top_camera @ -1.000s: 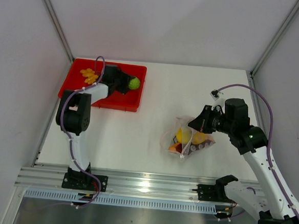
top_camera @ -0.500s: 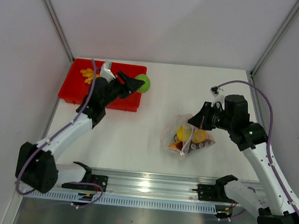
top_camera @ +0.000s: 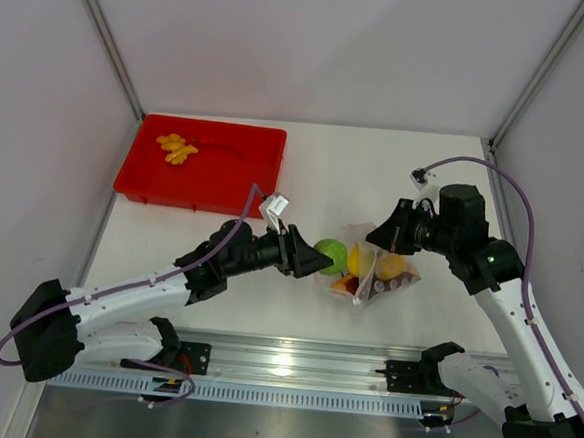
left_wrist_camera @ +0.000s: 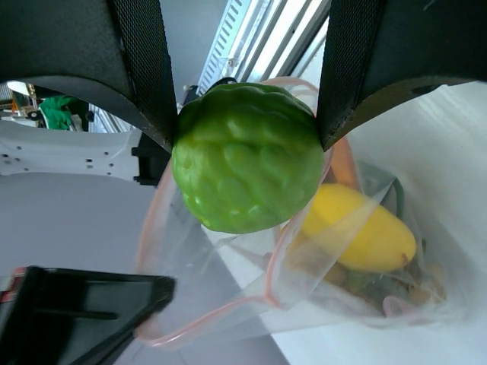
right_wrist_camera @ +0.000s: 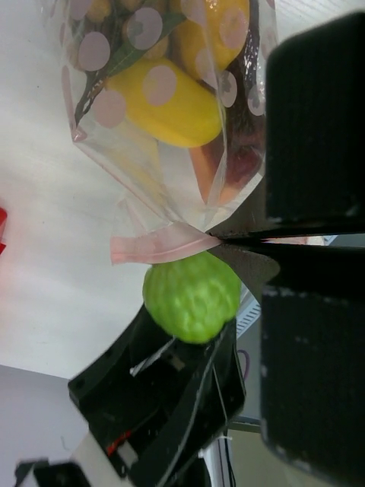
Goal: Place the food in the zip-top bag and seal the zipper
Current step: Place the fake fruit in the zipper food storage bag.
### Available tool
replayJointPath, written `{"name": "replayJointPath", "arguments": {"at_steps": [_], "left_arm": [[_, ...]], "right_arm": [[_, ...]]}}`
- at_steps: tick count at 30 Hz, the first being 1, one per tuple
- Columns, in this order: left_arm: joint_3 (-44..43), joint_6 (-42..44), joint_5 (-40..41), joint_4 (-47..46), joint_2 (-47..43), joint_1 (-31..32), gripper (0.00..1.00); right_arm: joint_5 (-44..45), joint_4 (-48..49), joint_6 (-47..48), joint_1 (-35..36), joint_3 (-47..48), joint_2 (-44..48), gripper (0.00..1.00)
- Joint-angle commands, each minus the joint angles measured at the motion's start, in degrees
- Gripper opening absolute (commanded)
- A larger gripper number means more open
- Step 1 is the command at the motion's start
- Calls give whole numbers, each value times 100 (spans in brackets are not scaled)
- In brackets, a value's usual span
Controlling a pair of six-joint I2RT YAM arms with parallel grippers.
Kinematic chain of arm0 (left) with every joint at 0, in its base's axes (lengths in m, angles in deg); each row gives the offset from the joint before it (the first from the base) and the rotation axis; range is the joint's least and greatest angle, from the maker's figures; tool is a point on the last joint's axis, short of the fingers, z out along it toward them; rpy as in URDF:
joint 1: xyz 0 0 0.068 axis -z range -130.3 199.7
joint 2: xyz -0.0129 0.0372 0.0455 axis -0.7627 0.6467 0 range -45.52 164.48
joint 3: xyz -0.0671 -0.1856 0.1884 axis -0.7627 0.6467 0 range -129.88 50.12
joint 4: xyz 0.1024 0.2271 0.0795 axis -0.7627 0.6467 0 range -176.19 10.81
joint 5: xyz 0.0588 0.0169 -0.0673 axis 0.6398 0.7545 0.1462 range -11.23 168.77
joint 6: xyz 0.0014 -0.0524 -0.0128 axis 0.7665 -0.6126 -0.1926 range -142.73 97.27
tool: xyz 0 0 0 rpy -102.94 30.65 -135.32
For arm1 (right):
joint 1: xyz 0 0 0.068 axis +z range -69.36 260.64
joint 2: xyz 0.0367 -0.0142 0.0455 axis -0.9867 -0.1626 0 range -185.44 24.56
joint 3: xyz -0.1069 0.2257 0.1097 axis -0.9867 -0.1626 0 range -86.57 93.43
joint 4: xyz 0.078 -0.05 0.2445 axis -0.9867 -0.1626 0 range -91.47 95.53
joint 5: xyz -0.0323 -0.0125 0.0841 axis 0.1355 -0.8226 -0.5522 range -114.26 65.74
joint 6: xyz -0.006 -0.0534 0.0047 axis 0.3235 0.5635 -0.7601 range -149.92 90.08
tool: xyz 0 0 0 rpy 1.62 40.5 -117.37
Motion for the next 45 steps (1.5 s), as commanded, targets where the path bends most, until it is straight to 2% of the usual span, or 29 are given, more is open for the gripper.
{"name": "replayJointPath", "arguments": {"at_steps": [1, 6, 10, 13, 15, 16, 17, 26, 31, 35, 40, 45], "left_arm": [[-13, 49, 287, -505, 373, 151, 1], [-373, 22, 173, -514, 1006, 283, 1], [-953, 14, 217, -101, 1516, 327, 2], [-1147, 14, 6, -329, 1762, 327, 51], [-1174, 75, -65, -505, 1781, 345, 69], [-1182, 101, -48, -506, 1754, 354, 88], [-1200, 128, -39, -497, 1728, 362, 99], [-901, 444, 295, 82, 929, 397, 100], [-769, 866, 1217, 1187, 51, 617, 99], [-506, 902, 1719, 1621, -495, 688, 100], [-269, 638, 1789, 1692, -540, 723, 97], [-434, 392, 1552, 1586, -110, 749, 87]], "right_arm": [[-260, 183, -139, -3, 327, 148, 0], [-313, 201, -218, 68, 406, 148, 0], [-287, 174, -192, 76, 468, 148, 0], [-260, 148, -183, 76, 511, 113, 0], [-243, 131, -183, 77, 555, 113, 0], [-243, 113, -166, 85, 555, 122, 0], [-234, 113, -174, 85, 564, 122, 0], [-216, 60, -166, 68, 670, 122, 0], [-225, -63, -139, 68, 819, 113, 0], [-269, -89, -174, 68, 863, 139, 0], [-313, -116, -183, 76, 846, 148, 0], [-339, -116, -201, 76, 854, 166, 0]]}}
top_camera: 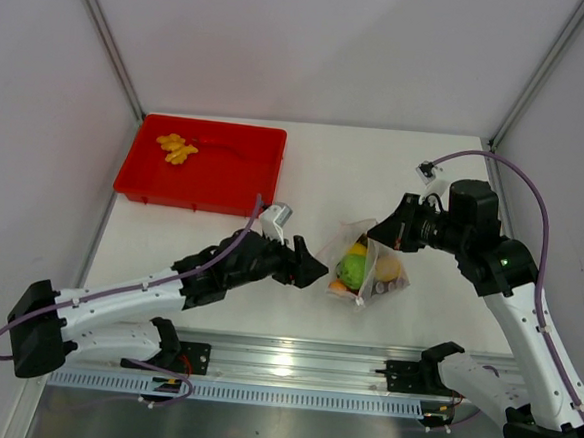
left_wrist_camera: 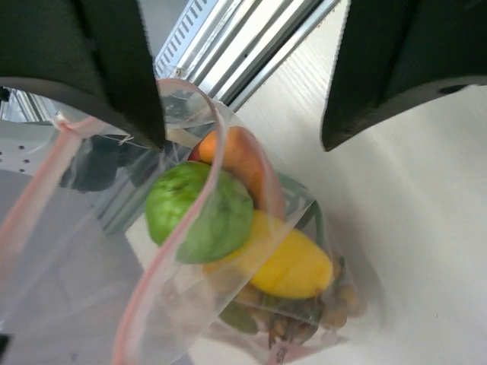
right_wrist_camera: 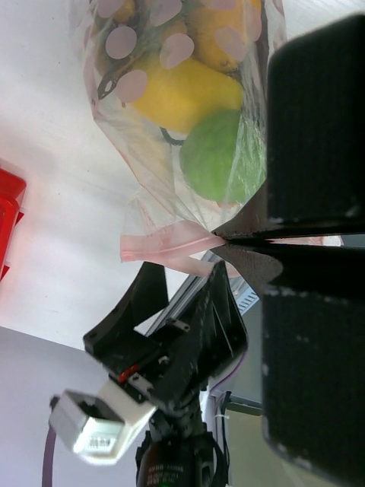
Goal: Place the food in the zip-top bag and seal the zipper
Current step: Place the fake fruit in the zipper food storage bag.
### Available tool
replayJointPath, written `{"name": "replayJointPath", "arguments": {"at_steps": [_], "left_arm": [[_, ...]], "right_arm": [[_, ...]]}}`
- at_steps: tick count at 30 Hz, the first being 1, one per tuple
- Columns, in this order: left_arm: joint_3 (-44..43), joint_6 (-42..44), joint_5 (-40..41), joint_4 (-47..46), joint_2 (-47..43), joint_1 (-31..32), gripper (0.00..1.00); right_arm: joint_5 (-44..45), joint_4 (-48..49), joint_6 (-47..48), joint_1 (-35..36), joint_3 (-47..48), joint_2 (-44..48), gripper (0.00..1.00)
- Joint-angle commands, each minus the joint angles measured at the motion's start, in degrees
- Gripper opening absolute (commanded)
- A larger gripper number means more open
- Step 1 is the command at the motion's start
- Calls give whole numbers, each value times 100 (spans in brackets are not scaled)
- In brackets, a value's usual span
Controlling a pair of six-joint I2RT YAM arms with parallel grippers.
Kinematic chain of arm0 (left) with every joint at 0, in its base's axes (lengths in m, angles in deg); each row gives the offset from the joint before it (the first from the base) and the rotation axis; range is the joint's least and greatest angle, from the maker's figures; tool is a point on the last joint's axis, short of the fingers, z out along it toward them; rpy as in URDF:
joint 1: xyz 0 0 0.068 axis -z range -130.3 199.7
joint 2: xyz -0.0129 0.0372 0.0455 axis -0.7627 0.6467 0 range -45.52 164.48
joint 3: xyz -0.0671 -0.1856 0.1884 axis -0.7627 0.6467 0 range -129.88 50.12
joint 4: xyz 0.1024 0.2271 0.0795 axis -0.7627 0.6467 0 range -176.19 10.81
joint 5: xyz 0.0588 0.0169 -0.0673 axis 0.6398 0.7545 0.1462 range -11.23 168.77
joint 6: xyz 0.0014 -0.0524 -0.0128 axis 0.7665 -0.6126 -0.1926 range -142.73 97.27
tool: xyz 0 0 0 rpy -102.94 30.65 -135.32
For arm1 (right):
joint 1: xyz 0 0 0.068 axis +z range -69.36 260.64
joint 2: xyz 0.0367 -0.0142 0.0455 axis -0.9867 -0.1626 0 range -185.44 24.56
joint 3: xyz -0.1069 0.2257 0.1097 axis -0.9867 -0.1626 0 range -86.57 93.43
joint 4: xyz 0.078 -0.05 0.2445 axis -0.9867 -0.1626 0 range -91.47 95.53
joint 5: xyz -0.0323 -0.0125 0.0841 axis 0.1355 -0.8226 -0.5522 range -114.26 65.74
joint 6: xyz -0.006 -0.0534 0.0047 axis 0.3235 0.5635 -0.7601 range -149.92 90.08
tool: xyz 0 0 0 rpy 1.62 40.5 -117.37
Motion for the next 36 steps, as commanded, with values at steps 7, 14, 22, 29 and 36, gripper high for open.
{"name": "replayJointPath", "arguments": {"at_steps": [7, 14, 22, 29, 36], "left_arm": [[-394, -254, -459, -228, 899, 96, 25], [-1034, 27, -1401, -634, 1128, 105, 1], [-2337, 160, -2288, -756, 1340, 192, 1], [-2004, -121, -1772, -204, 1216, 201, 1], [-1415, -579, -1902, 70, 1419, 26, 1]], "right_arm": [[-73, 63, 40, 15, 242, 155, 0], [542, -130, 479, -2, 233, 155, 0], [1183, -481, 778, -29, 1111, 128, 0], [1220, -351, 700, -29, 991, 322, 0], [1035, 36, 559, -38, 146, 296, 0]]}}
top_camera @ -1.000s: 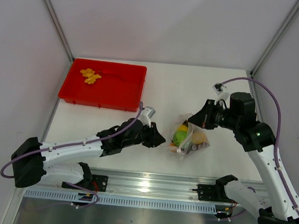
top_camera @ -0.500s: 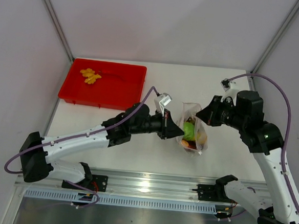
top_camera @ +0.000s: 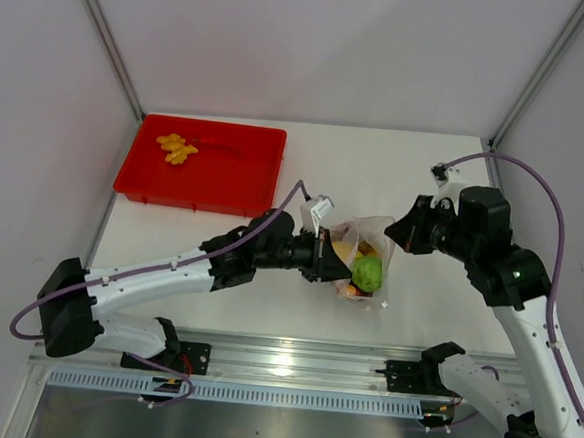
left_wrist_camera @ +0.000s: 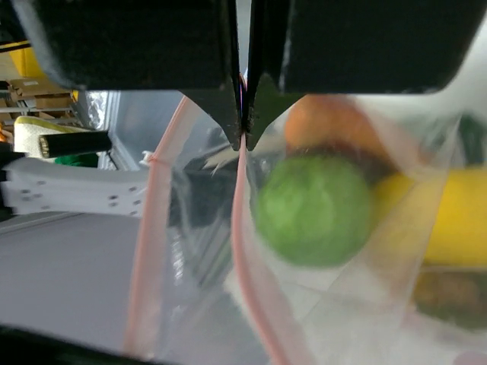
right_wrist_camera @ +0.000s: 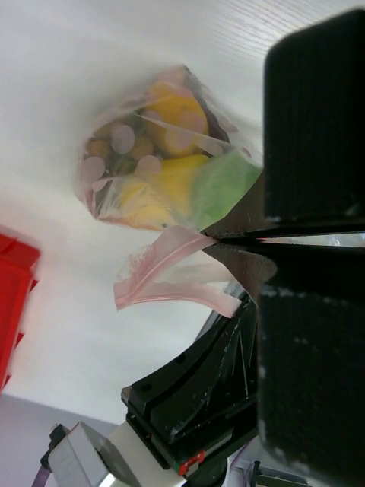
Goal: Place the food in the zip-top bag and seal the zipper
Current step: Place the fake fruit in the zipper food storage bag.
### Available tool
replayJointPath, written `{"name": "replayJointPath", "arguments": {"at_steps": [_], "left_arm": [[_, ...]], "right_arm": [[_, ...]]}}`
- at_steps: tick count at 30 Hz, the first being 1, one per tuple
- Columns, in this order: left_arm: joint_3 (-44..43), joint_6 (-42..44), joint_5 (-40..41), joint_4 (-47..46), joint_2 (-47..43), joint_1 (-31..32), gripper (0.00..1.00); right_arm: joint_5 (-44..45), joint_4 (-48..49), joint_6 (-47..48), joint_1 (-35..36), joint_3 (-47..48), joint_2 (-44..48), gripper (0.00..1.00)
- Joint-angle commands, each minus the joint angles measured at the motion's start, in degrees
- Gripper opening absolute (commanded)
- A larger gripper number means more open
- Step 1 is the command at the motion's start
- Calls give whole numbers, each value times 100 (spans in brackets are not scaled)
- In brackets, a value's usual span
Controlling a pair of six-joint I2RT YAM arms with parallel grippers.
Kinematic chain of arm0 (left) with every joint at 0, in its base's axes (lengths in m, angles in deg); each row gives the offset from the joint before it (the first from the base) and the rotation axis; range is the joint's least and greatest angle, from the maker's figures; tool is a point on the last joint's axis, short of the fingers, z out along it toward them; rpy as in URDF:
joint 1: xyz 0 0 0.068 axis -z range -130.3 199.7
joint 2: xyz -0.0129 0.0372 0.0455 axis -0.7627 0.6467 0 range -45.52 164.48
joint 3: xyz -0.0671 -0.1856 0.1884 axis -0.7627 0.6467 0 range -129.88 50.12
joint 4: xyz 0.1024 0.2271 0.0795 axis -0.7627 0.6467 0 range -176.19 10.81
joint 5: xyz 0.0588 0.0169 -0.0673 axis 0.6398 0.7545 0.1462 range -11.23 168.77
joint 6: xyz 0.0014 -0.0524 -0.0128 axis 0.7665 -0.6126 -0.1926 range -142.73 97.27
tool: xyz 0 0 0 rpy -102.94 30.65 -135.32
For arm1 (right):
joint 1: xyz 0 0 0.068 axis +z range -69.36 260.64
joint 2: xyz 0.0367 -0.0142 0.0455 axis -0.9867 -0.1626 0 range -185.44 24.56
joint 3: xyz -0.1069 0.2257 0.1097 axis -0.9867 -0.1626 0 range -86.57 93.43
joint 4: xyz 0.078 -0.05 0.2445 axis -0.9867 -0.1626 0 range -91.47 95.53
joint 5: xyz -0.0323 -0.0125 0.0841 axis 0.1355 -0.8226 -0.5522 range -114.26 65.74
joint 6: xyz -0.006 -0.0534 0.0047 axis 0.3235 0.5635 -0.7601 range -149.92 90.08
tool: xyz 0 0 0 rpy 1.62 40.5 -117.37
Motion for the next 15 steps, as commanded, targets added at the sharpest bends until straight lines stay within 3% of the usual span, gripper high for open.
{"name": "replayJointPath", "arguments": {"at_steps": [1, 8, 12, 15], "left_arm": [[-33, -177, -25, 203, 29, -97, 1], [-1175, 263, -122, 783, -217, -114, 1], [-923, 202, -95, 740, -349, -114, 1], [-309, -174, 19, 609, -306, -132, 1]], "right_arm": [[-60, 430, -20, -16, -51, -102, 0], [-104, 298, -55, -24, 773, -252, 0], [-148, 350, -126, -24, 881, -138, 0], [-200, 517, -213, -16, 373, -76, 0]]}}
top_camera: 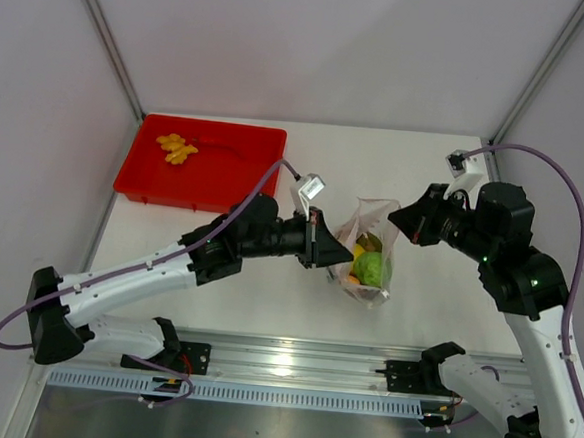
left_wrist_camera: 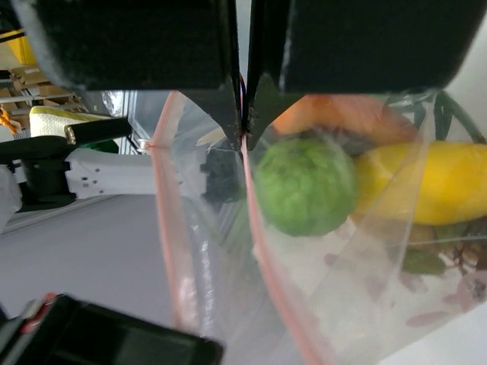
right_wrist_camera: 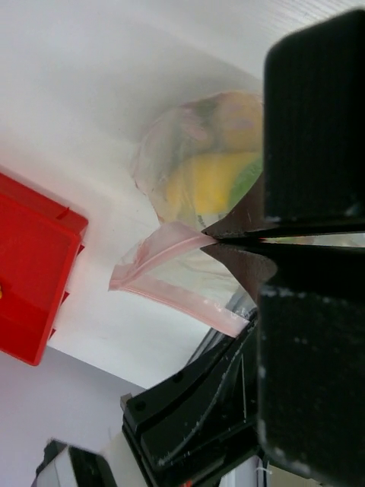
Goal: Place the food in the zip-top bag and seal the zipper
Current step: Place the fake fruit in the zipper food storage bag.
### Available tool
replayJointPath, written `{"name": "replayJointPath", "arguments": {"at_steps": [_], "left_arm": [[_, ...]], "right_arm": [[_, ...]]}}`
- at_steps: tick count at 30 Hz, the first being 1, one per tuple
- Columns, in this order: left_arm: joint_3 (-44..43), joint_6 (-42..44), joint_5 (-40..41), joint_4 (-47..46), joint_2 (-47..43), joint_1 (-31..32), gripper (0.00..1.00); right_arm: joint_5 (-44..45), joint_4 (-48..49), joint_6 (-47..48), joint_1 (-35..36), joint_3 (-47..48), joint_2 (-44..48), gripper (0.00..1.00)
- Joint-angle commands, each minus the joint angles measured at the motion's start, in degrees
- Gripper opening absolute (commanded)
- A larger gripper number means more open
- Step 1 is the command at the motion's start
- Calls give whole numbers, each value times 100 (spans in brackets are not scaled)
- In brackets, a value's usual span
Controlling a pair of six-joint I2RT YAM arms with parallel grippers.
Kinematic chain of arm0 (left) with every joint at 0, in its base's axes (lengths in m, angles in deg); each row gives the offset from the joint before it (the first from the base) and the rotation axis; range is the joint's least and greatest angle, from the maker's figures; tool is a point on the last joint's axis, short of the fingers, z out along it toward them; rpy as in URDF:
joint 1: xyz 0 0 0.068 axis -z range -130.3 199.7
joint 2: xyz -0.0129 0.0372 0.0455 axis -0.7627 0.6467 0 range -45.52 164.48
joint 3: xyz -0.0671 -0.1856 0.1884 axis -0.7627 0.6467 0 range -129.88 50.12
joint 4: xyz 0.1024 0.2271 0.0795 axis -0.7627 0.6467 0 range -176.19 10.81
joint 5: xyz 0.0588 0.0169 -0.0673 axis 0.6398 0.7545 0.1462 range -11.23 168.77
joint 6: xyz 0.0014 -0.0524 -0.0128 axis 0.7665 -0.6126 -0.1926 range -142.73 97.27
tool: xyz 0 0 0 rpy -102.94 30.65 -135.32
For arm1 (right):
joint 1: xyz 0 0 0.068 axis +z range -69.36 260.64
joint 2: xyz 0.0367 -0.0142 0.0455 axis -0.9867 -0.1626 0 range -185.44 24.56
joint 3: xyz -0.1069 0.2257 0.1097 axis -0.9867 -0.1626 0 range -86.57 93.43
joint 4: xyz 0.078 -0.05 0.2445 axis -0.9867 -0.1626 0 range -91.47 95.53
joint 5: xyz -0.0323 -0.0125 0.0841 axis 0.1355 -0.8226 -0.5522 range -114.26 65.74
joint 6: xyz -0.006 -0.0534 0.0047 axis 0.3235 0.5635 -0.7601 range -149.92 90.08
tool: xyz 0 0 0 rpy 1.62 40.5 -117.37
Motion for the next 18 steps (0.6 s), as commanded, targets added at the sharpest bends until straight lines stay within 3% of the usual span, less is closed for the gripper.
{"name": "replayJointPath", "arguments": {"at_steps": [1, 6, 13, 18], "left_arm": [[728, -329, -42, -218, 7, -47, 1], [1293, -655, -192, -694, 147, -117, 1], [310, -180, -227, -140, -141, -135, 1], [493, -171, -122, -192, -274, -152, 1]], "right_arm": [[-174, 417, -154, -11, -409, 81, 0], [-394, 778, -348, -11, -1201, 20, 0], [-166, 410, -172, -11, -237, -94, 0], [-104, 452, -155, -20, -242, 2, 0]]}}
